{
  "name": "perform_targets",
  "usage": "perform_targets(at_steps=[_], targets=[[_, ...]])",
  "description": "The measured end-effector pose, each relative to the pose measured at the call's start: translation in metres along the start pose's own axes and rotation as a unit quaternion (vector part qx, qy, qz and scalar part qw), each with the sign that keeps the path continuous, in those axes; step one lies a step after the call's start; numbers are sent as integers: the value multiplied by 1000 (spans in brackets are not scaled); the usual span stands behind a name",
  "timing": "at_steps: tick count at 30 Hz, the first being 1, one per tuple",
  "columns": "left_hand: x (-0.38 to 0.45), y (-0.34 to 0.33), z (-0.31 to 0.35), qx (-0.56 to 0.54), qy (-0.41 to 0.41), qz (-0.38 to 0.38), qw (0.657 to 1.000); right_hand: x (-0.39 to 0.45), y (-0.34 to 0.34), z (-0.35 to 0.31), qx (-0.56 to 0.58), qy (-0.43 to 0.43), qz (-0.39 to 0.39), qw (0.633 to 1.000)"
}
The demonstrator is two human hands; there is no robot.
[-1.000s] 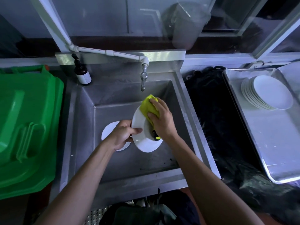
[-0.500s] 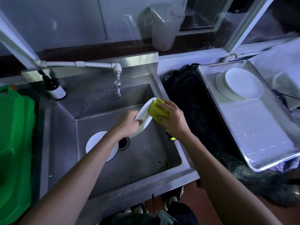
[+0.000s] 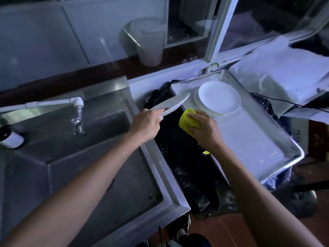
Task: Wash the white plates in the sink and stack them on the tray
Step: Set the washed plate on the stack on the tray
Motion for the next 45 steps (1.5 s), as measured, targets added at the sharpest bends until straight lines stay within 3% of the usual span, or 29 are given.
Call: perform_targets(at_steps=[3, 14, 24, 28, 33, 45], targets=[[37, -16, 46, 7, -43, 11, 999, 4, 33, 24, 16, 9, 10, 1000], [137, -118, 154, 154, -125, -63, 978, 5, 105, 122, 39, -36, 24, 998], [150, -167, 182, 231, -191, 31, 954, 3, 119, 176, 53, -74, 12, 996], [165, -190, 168, 272, -171, -91, 943, 6, 116, 186, 52, -80, 7, 995], [165, -210, 153, 285, -166, -159, 931, 10, 111, 192, 39, -68, -5, 997], [166, -225, 137, 260, -160, -198, 932, 9, 101, 204, 35, -72, -13, 997]])
Point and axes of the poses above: each hand's wrist, its own x-axis towards the middle knuckle, its own y-axis out of the back of the hand, z = x × y, the point moved 3 cm from there along x, towards the middle knuckle
